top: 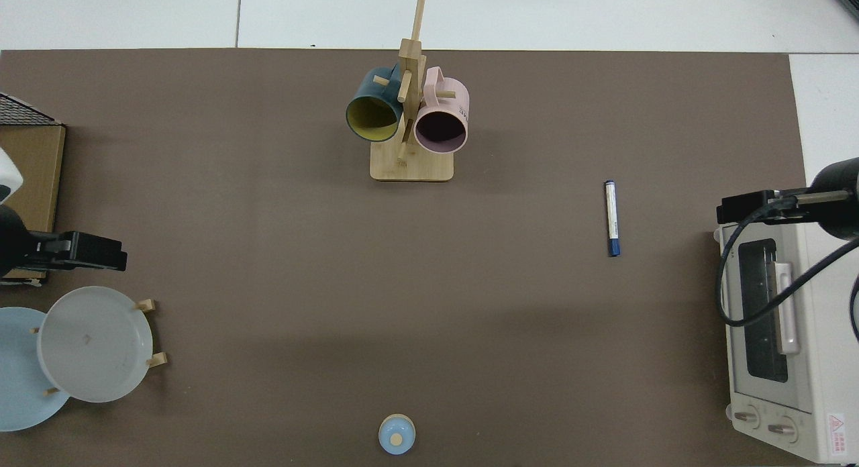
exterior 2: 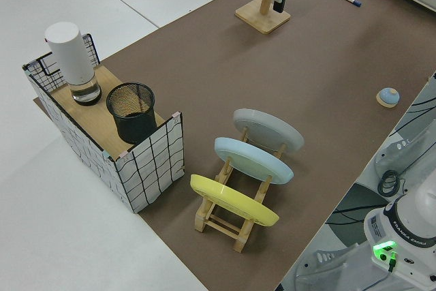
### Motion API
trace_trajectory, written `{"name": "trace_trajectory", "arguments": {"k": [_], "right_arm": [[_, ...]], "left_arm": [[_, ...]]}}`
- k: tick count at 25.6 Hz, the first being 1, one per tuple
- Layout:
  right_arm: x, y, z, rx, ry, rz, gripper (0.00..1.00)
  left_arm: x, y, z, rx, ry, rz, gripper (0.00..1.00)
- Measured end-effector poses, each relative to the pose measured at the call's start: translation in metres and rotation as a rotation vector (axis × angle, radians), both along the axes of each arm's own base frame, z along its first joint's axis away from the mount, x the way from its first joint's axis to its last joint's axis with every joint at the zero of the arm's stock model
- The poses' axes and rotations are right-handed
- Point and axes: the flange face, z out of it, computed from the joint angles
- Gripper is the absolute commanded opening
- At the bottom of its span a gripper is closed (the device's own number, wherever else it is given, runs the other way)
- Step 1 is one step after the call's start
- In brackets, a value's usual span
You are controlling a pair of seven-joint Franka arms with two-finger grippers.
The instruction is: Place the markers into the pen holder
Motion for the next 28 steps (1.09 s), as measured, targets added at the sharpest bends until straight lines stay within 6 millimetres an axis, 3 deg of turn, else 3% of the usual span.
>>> {"name": "trace_trajectory", "arguments": {"k": [9,19,28], "right_arm": [[0.017,-0.001,-0.028,0.003,0.029,-0.017,1.00],[0.056,0.007,-0.084,-0.006,0.013,-0.017,1.00],[0.080,0.022,-0.131,-0.013,0.009,0.016,1.00]], "left_arm": [[0.000,0.000,0.000,0.000,0.000,0.000,1.00],[0.000,0.000,0.000,0.000,-0.001,0.000,1.00],[0.000,0.000,0.000,0.000,-0.001,0.000,1.00]]}}
